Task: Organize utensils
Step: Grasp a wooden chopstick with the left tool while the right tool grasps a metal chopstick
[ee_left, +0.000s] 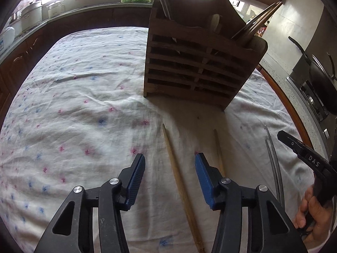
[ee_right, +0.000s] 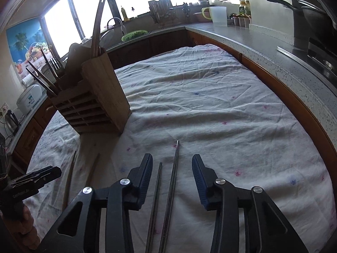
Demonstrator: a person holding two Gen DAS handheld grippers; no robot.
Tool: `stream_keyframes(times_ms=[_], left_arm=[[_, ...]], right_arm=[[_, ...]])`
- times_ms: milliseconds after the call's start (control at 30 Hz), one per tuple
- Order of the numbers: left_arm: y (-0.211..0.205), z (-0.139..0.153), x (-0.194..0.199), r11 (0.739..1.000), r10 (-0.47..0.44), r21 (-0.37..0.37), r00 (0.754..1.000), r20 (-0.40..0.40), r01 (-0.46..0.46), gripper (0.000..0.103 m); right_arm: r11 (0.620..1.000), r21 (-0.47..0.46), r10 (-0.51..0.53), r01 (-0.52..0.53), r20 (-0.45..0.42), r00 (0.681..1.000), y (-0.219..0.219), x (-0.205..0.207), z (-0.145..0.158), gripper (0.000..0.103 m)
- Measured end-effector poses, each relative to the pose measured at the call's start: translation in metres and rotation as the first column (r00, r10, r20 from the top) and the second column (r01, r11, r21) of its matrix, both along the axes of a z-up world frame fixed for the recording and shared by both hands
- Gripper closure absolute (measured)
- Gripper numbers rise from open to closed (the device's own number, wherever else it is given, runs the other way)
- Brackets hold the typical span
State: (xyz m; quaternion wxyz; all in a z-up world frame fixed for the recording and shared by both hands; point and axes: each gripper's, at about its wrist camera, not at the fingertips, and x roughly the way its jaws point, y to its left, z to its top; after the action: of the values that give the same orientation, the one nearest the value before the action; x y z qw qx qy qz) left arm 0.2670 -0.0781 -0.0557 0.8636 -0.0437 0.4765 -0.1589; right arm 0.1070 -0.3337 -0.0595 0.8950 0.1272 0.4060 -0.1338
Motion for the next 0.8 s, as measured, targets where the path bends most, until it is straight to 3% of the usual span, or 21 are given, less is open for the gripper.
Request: stream_keyframes(times_ms=[67, 133, 267, 400, 500, 667, 800], left_arm=[[-0.005, -0.005, 0.007, 1.0, -0.003, 0.012, 1.0, -0.013, 0.003, 0.058], [-0.01, -0.012, 0.015, 1.0, -0.012, 0.026, 0.999, -0.031, 0.012, 0.072], [-0.02, -0.015, 0.019, 0.997, -0.019, 0.076, 1.0, -0.003, 0.019, 0.081], [-0.023, -0.019, 0.021, 0.996, -0.021, 0.088, 1.0, 0.014, 0.02, 0.095], [-0.02, -0.019, 0.021, 0.998, -0.019, 0.063, 1.0, 0.011, 0.018, 0.096], [-0.011, -0.018, 0.019, 0.999, -0.024, 0.029, 1.0, 0.002, 0.024, 0.099], [0.001, -0.009, 0.01, 1.0, -0.02, -0.018, 1.0, 0.014, 0.02, 0.099]], right_arm=[[1.0, -0.003, 0.002, -0.002, -0.018, 1.0, -0.002, 0.008, -0.004, 0.07], [1.0, -0.007, 0.005, -0.006, -0.032, 0.999, -0.004, 0.015, -0.007, 0.07], [0.999, -0.023, 0.02, -0.023, -0.1, 0.995, -0.001, 0.029, -0.024, 0.076], [0.992, -0.12, 0.031, -0.046, -0.126, 0.992, 0.011, 0.033, -0.026, 0.087], [0.989, -0.133, 0.042, -0.06, -0.132, 0.99, 0.013, 0.034, -0.026, 0.096], [0.993, -0.107, 0.032, -0.044, -0.112, 0.993, 0.009, 0.03, -0.022, 0.098], [0.998, -0.064, 0.024, -0.027, -0.048, 0.999, 0.008, 0.019, -0.005, 0.099]])
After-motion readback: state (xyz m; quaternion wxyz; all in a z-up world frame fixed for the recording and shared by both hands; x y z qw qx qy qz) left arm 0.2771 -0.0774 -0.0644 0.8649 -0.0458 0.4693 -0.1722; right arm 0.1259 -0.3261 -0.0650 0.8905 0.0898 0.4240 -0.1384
